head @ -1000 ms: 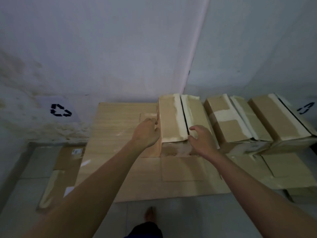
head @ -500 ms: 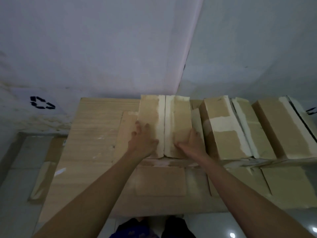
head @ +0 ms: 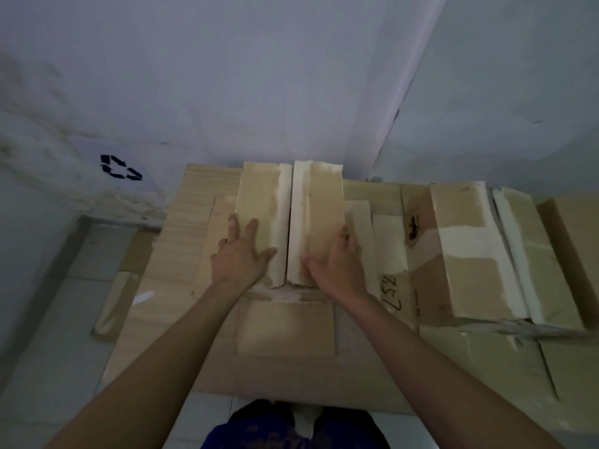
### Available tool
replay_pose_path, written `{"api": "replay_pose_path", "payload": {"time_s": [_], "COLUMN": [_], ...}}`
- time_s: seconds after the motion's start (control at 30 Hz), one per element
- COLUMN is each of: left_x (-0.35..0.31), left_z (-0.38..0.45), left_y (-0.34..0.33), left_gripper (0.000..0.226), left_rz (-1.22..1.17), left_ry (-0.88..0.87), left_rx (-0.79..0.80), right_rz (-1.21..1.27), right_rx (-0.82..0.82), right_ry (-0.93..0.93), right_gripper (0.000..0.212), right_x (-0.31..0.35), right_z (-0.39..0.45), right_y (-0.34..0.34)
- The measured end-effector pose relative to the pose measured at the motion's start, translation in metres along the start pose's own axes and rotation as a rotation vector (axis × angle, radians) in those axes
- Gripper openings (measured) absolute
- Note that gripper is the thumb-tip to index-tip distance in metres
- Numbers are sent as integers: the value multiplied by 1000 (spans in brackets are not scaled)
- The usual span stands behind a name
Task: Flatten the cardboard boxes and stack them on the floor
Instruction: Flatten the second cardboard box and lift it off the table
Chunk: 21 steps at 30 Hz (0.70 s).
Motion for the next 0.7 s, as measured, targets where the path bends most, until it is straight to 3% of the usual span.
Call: {"api": "replay_pose_path", "payload": {"time_s": [0.1, 0.23, 0.37, 0.47, 0.6, 0.7], "left_x": [6, 7, 2, -5, -10, -14], "left_z": [2, 8, 19, 25, 26, 22], "left_y": [5, 6, 6, 6, -7, -16], "left_gripper": [76, 76, 70, 73, 107, 118], "left_rz": [-22, -67, -39, -19, 6, 39], "left_ry": [2, -14, -18, -8, 25, 32], "left_rx": [-55, -61, -18, 19, 92, 105], "right_rz": [-53, -104, 230, 430, 445, 142], "right_rx": [-30, -89, -228, -341, -348, -135], "right_ry": [64, 103, 269, 315, 24, -197], "right_gripper": [126, 117, 89, 75, 52, 48], "right_x": [22, 36, 50, 25, -72, -100], "right_z": [-3, -9, -36, -56, -46, -26], "right_y": [-16, -22, 27, 78, 91, 46]}}
Point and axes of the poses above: each hand's wrist, its own z-axis towards the middle knuckle, its own y-axis out of the back of the hand, x = y × z, the point moved 10 cm from there along z, towards the middle knuckle, and after that the axes turned 8 degrees about x, right-handed, at the moved point
